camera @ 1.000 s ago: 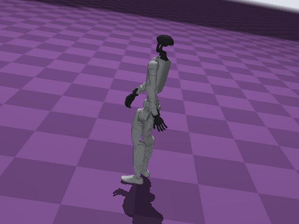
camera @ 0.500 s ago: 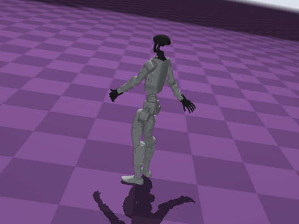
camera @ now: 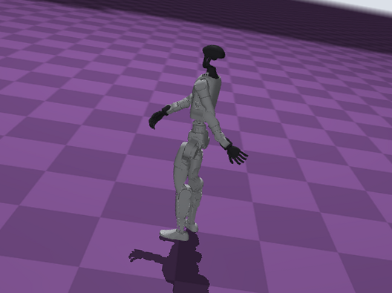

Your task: In place motions

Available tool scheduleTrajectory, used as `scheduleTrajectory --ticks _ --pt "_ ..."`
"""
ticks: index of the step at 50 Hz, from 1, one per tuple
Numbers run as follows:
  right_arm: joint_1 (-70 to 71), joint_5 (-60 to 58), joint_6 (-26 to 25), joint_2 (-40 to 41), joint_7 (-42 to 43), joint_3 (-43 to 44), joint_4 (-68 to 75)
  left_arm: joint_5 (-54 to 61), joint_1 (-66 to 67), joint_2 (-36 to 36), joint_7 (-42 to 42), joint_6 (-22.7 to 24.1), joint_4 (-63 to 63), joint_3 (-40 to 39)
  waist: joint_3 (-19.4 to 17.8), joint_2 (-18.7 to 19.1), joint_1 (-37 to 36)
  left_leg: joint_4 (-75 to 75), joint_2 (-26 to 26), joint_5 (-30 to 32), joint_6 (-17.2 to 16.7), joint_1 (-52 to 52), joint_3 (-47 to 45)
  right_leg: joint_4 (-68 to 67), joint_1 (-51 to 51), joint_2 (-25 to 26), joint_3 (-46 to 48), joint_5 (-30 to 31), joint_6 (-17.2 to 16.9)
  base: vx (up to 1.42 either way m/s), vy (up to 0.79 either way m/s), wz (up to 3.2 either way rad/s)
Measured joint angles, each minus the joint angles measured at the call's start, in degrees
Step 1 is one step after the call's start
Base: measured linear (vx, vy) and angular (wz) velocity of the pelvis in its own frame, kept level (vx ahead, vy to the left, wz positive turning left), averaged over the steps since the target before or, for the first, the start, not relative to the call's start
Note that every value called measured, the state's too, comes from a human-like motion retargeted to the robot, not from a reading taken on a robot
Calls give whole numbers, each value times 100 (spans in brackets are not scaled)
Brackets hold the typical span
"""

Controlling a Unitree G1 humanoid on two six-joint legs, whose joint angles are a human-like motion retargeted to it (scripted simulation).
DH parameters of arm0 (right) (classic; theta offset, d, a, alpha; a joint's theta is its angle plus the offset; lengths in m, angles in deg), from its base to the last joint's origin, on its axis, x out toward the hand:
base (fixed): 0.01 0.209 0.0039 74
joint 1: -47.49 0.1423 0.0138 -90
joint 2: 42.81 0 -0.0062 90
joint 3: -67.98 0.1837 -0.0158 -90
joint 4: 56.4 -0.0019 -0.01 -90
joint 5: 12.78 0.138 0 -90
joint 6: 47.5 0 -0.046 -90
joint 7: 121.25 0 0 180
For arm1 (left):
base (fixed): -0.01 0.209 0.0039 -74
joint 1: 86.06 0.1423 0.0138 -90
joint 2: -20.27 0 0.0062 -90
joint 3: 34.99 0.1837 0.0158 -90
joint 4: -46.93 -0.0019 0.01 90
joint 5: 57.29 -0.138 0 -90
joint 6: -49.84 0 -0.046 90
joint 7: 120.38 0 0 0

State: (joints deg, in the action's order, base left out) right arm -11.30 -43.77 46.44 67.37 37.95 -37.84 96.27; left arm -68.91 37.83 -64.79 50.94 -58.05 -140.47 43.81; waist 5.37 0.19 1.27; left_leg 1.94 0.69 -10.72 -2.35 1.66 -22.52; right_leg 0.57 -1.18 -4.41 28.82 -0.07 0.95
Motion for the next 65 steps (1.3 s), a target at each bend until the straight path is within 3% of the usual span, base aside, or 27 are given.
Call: scheduleTrajectory --ticks 5,10,13,15,19,21,25,30,35,42,45,49,55,61,65 --pt "-363 -14 265 -13 169 -151 -163 642 -571 332 752 545 0 180 78 -58 32 3 2 -9 3 27 -46 4 47 3 -42 4 8 0 0 0" --pt "-1350 -733 60 -236 264 -132 523 1479 -2085 673 1443 843 0 943 174 -105 118 10 10 -22 7 50 -99 13 89 11 -94 24 20 0 0 -13" --pt "-1944 -1402 -414 -441 478 235 1483 1677 -3288 787 1431 844 0 1340 153 -208 -249 -10 87 51 -11 30 -584 33 141 33 -581 106 56 -1 -1 -86" --pt "-2326 -1727 -925 -673 720 655 2234 1536 -4206 815 1135 951 0 1786 276 -223 657 67 36 -150 -211 -25 260 48 56 -159 270 26 -34 -5 -2 239" --pt "-3037 -1604 -1908 -1368 1206 1331 3388 731 -5675 705 697 1109 654 2359 280 -169 915 101 41 -159 -184 45 222 51 97 -161 230 46 -39 -2 2 35" --pt "-3473 -1310 -2158 -1733 1481 1666 3473 438 -6175 644 802 1179 1110 2437 256 -127 955 118 49 -191 -188 47 182 45 134 -163 158 64 -30 -1 4 -32" --pt "-4380 -351 -2001 -2491 2340 2515 3473 219 -7042 517 1166 1424 1990 2074 180 -40 1034 129 38 -252 -193 40 143 13 239 -178 -51 103 0 -5 4 -45" --pt "-5099 763 -1634 -2806 2897 3387 3473 916 -7342 677 1177 1878 2440 1732 144 -11 999 135 11 -271 -200 26 149 1 247 -206 -104 106 31 -1 1 -9" --pt "-5118 1483 -1723 -2561 3077 3387 3473 1237 -7008 946 725 1942 2277 1778 172 22 845 130 -17 -248 -188 68 227 6 202 -238 36 63 22 1 4 22" --pt "-3731 661 -1788 -1656 2430 1825 3473 790 -5528 1068 572 1821 960 1957 292 47 512 133 -20 -191 -179 126 275 38 135 -246 276 20 -1 4 3 29" --pt "-2710 -160 -1528 -1181 1604 1028 3259 578 -4587 938 953 1481 0 1501 291 36 317 116 0 -171 -184 75 236 34 117 -225 247 26 0 0 0 0" --pt "-1621 -607 -1007 -669 609 527 2222 1195 -2970 738 1806 657 0 380 223 45 252 114 29 -151 -199 58 234 34 98 -198 247 24 -8 0 -1 -1" --pt "-478 166 -339 -285 64 403 680 1826 -1369 206 1193 774 0 -938 167 104 165 138 28 -103 -209 129 420 8 34 -207 426 -41 -76 -1 3 25" --pt "-69 754 -45 -127 -197 497 -94 1657 -881 -149 977 265 0 -1124 125 33 153 151 -21 -55 -206 148 605 21 -82 -227 621 -84 -106 0 0 25" --pt "-269 564 131 -85 -108 282 -138 1577 -1150 -25 866 207 0 -843 177 0 210 133 -15 -52 -199 134 556 26 -65 -212 572 -73 -96 1 0 -5"
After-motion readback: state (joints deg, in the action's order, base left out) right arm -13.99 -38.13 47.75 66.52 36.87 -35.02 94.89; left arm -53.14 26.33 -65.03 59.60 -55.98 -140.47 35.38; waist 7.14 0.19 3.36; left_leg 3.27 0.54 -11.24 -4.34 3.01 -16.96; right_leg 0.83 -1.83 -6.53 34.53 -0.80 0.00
